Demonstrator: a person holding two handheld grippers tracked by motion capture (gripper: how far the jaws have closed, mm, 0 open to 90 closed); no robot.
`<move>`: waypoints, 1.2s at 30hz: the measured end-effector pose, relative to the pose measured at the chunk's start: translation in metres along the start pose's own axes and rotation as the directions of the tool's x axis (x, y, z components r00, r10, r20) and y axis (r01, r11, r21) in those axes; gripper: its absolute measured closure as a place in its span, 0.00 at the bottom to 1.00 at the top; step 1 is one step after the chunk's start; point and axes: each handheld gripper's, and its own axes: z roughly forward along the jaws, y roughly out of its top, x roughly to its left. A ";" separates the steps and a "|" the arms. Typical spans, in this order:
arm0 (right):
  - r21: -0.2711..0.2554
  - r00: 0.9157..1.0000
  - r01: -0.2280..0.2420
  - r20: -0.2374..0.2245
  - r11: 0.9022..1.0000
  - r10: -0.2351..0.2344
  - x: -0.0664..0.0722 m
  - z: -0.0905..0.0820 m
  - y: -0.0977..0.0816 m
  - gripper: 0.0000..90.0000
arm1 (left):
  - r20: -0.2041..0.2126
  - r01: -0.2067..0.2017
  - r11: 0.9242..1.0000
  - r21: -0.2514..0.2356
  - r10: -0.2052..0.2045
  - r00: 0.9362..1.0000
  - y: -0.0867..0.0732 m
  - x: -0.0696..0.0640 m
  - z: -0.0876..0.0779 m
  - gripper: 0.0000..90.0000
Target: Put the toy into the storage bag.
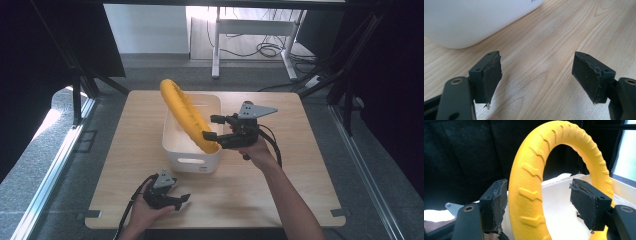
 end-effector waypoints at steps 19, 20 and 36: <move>0.028 0.989 -0.032 0.142 0.999 0.028 -0.010 -0.046 -0.042 0.35 | -0.001 0.003 1.000 0.002 -0.003 1.000 -0.001 -0.001 0.000 0.26; 0.031 0.988 -0.037 0.152 0.999 0.032 -0.011 -0.048 -0.045 0.35 | -0.001 0.003 1.000 0.003 -0.003 1.000 -0.001 -0.001 0.000 0.26; 0.093 0.958 -0.085 0.282 0.992 0.056 -0.019 -0.074 -0.096 0.36 | 0.000 0.009 1.000 0.008 -0.009 1.000 -0.001 -0.001 0.001 0.26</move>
